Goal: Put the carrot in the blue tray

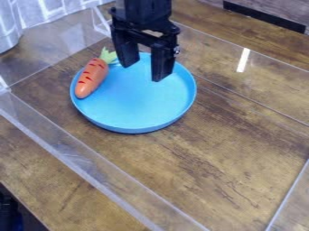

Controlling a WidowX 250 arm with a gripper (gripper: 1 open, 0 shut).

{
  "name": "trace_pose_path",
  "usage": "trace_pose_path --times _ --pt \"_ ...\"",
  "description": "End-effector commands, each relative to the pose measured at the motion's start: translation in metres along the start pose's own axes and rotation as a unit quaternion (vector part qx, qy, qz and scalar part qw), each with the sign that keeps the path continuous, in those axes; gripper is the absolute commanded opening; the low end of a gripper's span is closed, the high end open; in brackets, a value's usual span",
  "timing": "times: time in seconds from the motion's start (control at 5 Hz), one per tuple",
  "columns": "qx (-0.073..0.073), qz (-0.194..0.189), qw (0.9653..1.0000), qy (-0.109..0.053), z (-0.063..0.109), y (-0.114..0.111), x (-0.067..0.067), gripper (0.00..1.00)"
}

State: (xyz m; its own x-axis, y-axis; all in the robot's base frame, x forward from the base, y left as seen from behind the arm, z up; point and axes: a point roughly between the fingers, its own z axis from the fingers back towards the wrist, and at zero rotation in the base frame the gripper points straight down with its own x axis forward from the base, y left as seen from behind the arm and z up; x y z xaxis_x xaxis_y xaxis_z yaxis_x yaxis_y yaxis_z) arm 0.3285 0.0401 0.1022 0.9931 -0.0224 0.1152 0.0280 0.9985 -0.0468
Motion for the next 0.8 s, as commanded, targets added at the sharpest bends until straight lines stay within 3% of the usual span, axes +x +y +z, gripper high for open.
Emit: trace_pose_path --times 0.0,0.6 --pt "0.011 0.009 0.9994 -0.03 0.015 0.014 0.01 1.0" --pt "0.016 0.011 0.9995 -0.026 0.006 0.024 0.018 1.0"
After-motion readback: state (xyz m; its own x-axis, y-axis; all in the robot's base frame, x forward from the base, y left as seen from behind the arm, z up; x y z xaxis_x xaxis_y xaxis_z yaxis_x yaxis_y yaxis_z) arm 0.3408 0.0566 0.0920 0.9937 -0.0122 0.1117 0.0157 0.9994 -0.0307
